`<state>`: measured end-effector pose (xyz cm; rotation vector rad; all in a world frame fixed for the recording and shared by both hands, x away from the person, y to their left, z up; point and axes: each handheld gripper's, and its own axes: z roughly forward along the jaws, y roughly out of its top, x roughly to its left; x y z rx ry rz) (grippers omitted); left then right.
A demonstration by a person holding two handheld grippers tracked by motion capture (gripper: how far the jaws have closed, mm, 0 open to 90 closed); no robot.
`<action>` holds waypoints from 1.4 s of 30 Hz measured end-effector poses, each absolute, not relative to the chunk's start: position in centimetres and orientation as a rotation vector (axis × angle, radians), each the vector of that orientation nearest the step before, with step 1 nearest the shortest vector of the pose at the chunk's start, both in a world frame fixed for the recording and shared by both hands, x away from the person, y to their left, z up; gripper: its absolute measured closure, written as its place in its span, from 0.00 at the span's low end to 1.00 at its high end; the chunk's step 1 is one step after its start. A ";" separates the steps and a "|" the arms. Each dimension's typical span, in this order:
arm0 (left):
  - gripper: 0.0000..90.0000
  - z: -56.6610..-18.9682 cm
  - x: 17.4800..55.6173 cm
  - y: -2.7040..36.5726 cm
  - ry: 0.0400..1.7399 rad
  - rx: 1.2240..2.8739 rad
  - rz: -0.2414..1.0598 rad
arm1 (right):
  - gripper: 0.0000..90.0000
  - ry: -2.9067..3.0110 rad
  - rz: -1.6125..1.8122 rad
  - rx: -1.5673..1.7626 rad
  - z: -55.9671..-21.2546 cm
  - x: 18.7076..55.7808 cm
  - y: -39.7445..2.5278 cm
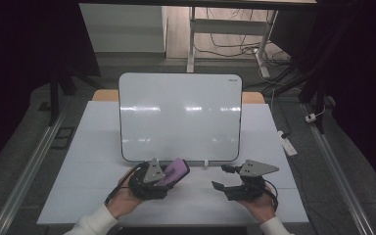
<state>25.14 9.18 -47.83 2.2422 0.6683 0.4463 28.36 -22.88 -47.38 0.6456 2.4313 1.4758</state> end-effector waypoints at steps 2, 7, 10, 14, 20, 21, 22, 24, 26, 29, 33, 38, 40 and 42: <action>0.46 -48.0 24.9 8.7 0.632 2.263 0.438 | 0.34 2.465 1.481 0.617 -47.1 28.3 -22.3; 0.46 -48.4 24.6 7.8 0.562 2.297 0.402 | 0.32 2.555 1.485 0.560 -46.9 28.6 -21.0; 0.46 -48.6 24.5 7.5 0.530 2.311 0.384 | 0.32 2.597 1.464 0.538 -46.9 28.7 -20.3; 0.46 -48.7 24.5 7.4 0.485 2.325 0.354 | 0.31 2.642 1.452 0.513 -47.1 28.8 -19.5; 0.46 -48.9 24.2 7.0 0.410 2.348 0.312 | 0.29 2.714 1.440 0.462 -47.3 28.8 -18.6; 0.46 -48.9 24.2 6.9 0.397 2.353 0.307 | 0.29 2.725 1.446 0.454 -47.4 28.8 -18.5; 0.46 -48.9 24.1 6.8 0.384 2.352 0.301 | 0.29 2.740 1.443 0.445 -47.4 28.7 -18.3; 0.46 -48.9 24.0 6.7 0.359 2.357 0.288 | 0.29 2.767 1.437 0.429 -47.5 28.7 -18.0; 0.46 -48.9 24.0 6.5 0.335 2.359 0.271 | 0.30 2.792 1.429 0.413 -47.7 28.6 -17.7; 0.45 -49.0 24.0 6.4 0.323 2.368 0.271 | 0.37 2.829 1.435 0.386 -48.0 28.5 -17.4; 0.44 -48.9 24.2 6.7 0.340 2.348 0.268 | 0.41 2.833 1.452 0.415 -47.9 28.6 -17.4; 0.35 -48.2 24.0 7.7 0.393 2.270 0.343 | 0.42 2.763 1.488 0.585 -47.9 29.1 -17.9; 0.34 -48.0 23.7 8.0 0.397 2.244 0.375 | 0.43 2.740 1.522 0.658 -47.9 29.4 -18.2; 0.35 -48.0 23.5 8.1 0.397 2.237 0.415 | 0.43 2.722 1.539 0.708 -47.9 29.6 -18.4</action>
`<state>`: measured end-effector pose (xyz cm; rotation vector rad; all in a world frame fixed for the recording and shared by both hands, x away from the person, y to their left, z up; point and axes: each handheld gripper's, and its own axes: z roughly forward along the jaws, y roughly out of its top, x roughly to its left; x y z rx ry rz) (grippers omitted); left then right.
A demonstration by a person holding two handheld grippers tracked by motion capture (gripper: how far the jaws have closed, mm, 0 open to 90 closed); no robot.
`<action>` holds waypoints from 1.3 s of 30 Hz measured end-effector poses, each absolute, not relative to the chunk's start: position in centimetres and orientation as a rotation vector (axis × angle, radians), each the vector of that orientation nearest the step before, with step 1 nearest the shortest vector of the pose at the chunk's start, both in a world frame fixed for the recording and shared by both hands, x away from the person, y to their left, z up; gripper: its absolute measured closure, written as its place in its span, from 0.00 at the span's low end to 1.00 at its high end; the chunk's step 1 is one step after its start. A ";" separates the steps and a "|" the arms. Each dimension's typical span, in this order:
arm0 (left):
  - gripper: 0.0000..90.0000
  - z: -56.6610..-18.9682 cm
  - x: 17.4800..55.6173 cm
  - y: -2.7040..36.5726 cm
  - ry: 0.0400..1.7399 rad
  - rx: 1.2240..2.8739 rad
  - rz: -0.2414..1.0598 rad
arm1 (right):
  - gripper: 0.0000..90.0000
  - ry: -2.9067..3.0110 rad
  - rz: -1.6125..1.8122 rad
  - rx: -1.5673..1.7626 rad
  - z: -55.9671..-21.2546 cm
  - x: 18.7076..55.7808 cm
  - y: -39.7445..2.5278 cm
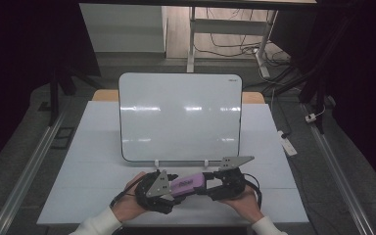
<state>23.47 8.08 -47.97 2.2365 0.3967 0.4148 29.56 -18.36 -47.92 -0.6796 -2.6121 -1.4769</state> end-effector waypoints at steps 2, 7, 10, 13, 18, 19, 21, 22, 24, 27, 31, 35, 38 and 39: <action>0.36 -48.0 23.2 8.0 0.402 2.231 0.462 | 0.43 -2.589 -1.486 -0.708 -47.9 29.7 -18.4; 0.38 -48.2 23.0 7.6 0.405 2.236 0.539 | 0.43 -2.528 -1.491 -0.825 -48.0 29.9 -18.1; 0.38 -48.3 22.9 7.4 0.407 2.238 0.566 | 0.43 -2.481 -1.508 -0.871 -48.1 30.0 -18.0; 0.40 -48.5 22.9 7.0 0.409 2.255 0.603 | 0.43 -2.454 -1.521 -0.893 -48.1 30.1 -18.0; 0.47 -48.9 22.6 6.3 0.398 2.279 0.694 | 0.42 -2.409 -1.532 -0.931 -48.1 30.0 -17.7; 0.50 -49.0 22.5 6.2 0.395 2.283 0.726 | 0.42 -2.400 -1.530 -0.942 -48.1 30.0 -17.7; 0.57 -49.1 22.4 6.0 0.388 2.287 0.762 | 0.42 -2.373 -1.529 -0.956 -48.2 29.9 -17.6; 0.59 -49.2 22.3 5.9 0.381 2.293 0.776 | 0.42 -2.364 -1.525 -0.962 -48.2 29.9 -17.5; 0.62 -49.3 22.3 5.8 0.369 2.311 0.794 | 0.43 -2.363 -1.526 -0.971 -48.2 29.9 -17.5; 0.68 -49.4 22.3 5.7 0.371 2.330 0.808 | 0.44 -2.362 -1.528 -0.974 -48.2 29.8 -17.4; 0.71 -49.2 22.5 5.9 0.394 2.328 0.784 | 0.43 -2.350 -1.548 -0.967 -48.3 29.9 -17.5; 0.72 -48.9 22.9 6.5 0.448 2.299 0.752 | 0.38 -2.333 -1.602 -0.945 -48.1 29.8 -17.7; 0.72 -48.5 23.3 7.3 0.500 2.266 0.728 | 0.36 -2.336 -1.668 -0.945 -47.7 29.7 -18.1; 0.72 -48.3 23.4 7.6 0.517 2.254 0.725 | 0.36 -2.332 -1.689 -0.950 -47.6 29.6 -18.3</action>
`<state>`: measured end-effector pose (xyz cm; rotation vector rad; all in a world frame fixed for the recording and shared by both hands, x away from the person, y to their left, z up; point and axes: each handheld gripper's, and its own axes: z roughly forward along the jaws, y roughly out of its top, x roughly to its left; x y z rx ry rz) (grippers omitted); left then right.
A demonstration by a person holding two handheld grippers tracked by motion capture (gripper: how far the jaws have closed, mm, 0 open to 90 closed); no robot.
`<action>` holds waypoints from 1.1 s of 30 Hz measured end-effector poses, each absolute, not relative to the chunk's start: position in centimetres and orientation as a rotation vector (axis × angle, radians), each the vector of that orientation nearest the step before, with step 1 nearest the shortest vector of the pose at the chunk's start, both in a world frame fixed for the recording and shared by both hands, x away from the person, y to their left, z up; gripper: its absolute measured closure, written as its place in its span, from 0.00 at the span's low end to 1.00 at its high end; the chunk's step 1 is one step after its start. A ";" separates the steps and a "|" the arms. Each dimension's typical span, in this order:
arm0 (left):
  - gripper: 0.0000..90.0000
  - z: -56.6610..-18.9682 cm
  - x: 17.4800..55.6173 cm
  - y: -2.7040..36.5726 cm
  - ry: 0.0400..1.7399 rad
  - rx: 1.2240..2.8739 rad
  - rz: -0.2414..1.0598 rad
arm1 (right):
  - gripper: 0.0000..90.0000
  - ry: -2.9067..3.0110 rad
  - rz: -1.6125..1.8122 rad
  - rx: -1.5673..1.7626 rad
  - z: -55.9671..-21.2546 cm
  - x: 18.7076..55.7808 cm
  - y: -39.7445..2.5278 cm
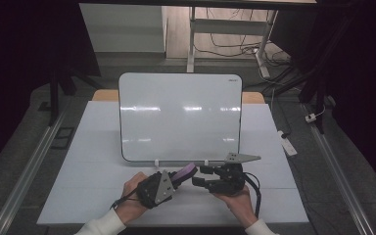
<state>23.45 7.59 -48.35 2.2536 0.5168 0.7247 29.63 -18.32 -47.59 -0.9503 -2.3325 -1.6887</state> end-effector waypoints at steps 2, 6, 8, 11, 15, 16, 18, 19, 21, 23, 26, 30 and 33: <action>0.72 -48.0 23.6 8.2 0.554 2.231 0.722 | 0.35 -2.334 -1.718 -0.968 -47.4 29.6 -18.8; 0.72 -47.4 24.0 9.6 0.645 2.161 0.706 | 0.35 -2.371 -1.748 -1.000 -47.3 29.6 -19.9; 0.72 -47.0 24.3 10.5 0.701 2.124 0.701 | 0.36 -2.420 -1.755 -1.005 -47.3 29.5 -20.5; 0.72 -46.5 24.9 11.9 0.780 2.072 0.705 | 0.36 -2.515 -1.753 -1.018 -47.3 29.3 -21.7; 0.72 -46.0 25.4 13.5 0.867 2.010 0.728 | 0.36 -2.623 -1.722 -1.094 -47.7 29.5 -23.7; 0.72 -45.9 25.5 13.9 0.881 1.999 0.731 | 0.36 -2.662 -1.712 -1.109 -47.9 29.5 -24.1; 0.72 -45.7 25.8 14.6 0.922 1.965 0.726 | 0.36 -2.718 -1.698 -1.131 -48.1 29.6 -25.0; 0.72 -45.6 25.9 14.9 0.942 1.951 0.723 | 0.36 -2.741 -1.691 -1.141 -48.2 29.6 -25.4; 0.72 -45.6 26.2 15.5 0.980 1.931 0.718 | 0.37 -2.788 -1.679 -1.156 -48.4 29.6 -26.0; 0.72 -45.6 26.5 16.0 1.019 1.909 0.727 | 0.37 -2.823 -1.674 -1.171 -48.5 29.7 -26.4; 0.72 -45.6 26.9 16.6 1.071 1.883 0.753 | 0.37 -2.848 -1.669 -1.188 -48.5 29.7 -26.9; 0.72 -45.9 27.8 17.3 1.162 1.863 0.753 | 0.37 -2.866 -1.648 -1.208 -48.8 29.8 -27.0; 0.71 -46.2 28.4 17.4 1.215 1.862 0.780 | 0.37 -2.875 -1.622 -1.214 -49.0 29.9 -26.9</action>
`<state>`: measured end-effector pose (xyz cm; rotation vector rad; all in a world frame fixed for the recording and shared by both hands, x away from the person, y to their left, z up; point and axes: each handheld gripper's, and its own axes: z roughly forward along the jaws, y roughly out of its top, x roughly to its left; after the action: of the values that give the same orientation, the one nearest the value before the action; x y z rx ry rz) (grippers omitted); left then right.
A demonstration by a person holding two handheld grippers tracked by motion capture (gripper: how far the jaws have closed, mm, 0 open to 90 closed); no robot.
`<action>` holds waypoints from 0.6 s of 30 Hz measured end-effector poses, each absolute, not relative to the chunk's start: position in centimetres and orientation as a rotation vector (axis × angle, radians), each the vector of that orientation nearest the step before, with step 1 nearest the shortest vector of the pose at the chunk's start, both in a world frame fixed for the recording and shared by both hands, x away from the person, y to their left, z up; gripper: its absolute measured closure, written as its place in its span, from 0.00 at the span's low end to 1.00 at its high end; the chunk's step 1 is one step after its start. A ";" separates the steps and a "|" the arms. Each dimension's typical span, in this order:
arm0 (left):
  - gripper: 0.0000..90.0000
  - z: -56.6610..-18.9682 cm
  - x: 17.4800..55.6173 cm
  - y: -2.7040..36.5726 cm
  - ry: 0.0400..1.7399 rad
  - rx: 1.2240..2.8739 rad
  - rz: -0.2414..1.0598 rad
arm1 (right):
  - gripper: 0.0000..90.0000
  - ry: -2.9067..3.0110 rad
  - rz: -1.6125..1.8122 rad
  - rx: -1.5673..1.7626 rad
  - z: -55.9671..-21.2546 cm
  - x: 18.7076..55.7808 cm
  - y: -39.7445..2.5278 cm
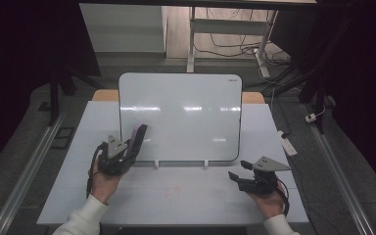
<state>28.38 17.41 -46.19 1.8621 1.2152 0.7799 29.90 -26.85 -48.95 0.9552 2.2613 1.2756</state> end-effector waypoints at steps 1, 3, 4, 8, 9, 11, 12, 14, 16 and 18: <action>0.71 -46.3 28.5 17.4 1.226 1.861 0.792 | 0.37 2.262 1.273 0.951 -49.0 29.9 -26.8; 0.71 -46.4 28.7 17.3 1.244 1.868 0.799 | 0.37 2.262 1.277 0.948 -49.0 29.9 -26.7; 0.71 -46.5 28.9 17.2 1.256 1.876 0.819 | 0.37 2.263 1.278 0.948 -49.0 29.9 -26.7; 0.71 -47.1 29.3 16.6 1.289 1.904 0.853 | 0.37 2.265 1.271 0.951 -49.1 29.9 -26.7; 0.71 -47.2 29.4 16.5 1.294 1.911 0.856 | 0.37 2.265 1.266 0.955 -49.1 29.9 -26.7; 0.71 -47.6 29.6 16.3 1.301 1.933 0.850 | 0.37 2.264 1.264 0.965 -49.1 29.9 -26.7; 0.71 -47.6 29.6 16.2 1.298 1.934 0.863 | 0.37 2.263 1.266 0.967 -49.1 30.0 -26.8; 0.70 -47.6 29.6 16.0 1.300 1.937 0.873 | 0.37 2.260 1.264 0.969 -49.1 30.0 -26.8; 0.70 -47.6 29.5 16.0 1.299 1.938 0.874 | 0.37 2.261 1.264 0.969 -49.2 30.0 -26.8; 0.66 -47.6 29.5 16.0 1.297 1.936 0.867 | 0.37 2.262 1.264 0.966 -49.1 30.0 -26.8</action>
<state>29.52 16.01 -47.58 1.9359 1.2970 0.8668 29.96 -26.77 -49.15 0.9661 2.2616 1.2641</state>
